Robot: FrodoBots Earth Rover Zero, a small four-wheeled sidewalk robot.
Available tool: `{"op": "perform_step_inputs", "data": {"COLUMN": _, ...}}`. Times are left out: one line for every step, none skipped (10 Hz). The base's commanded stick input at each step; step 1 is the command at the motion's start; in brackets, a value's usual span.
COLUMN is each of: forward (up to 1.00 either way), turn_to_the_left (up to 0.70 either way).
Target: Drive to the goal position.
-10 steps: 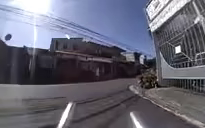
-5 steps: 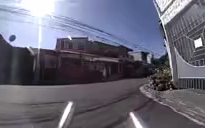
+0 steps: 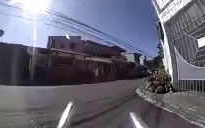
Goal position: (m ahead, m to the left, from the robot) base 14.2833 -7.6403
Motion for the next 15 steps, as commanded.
{"op": "perform_step_inputs", "data": {"forward": 0.85, "turn_to_the_left": -0.34}}
{"op": "perform_step_inputs", "data": {"forward": 0.85, "turn_to_the_left": -0.32}}
{"op": "perform_step_inputs", "data": {"forward": 0.85, "turn_to_the_left": -0.23}}
{"op": "perform_step_inputs", "data": {"forward": 0.85, "turn_to_the_left": -0.31}}
{"op": "perform_step_inputs", "data": {"forward": 0.85, "turn_to_the_left": -0.14}}
{"op": "perform_step_inputs", "data": {"forward": 0.85, "turn_to_the_left": 0.03}}
{"op": "perform_step_inputs", "data": {"forward": 0.85, "turn_to_the_left": 0.13}}
{"op": "perform_step_inputs", "data": {"forward": 0.85, "turn_to_the_left": 0.16}}
{"op": "perform_step_inputs", "data": {"forward": 0.85, "turn_to_the_left": 0.08}}
{"op": "perform_step_inputs", "data": {"forward": 0.85, "turn_to_the_left": 0.03}}
{"op": "perform_step_inputs", "data": {"forward": 0.85, "turn_to_the_left": 0.0}}
{"op": "perform_step_inputs", "data": {"forward": 0.85, "turn_to_the_left": 0.02}}
{"op": "perform_step_inputs", "data": {"forward": 0.85, "turn_to_the_left": 0.1}}
{"op": "perform_step_inputs", "data": {"forward": 0.85, "turn_to_the_left": 0.04}}
{"op": "perform_step_inputs", "data": {"forward": 0.85, "turn_to_the_left": -0.09}}
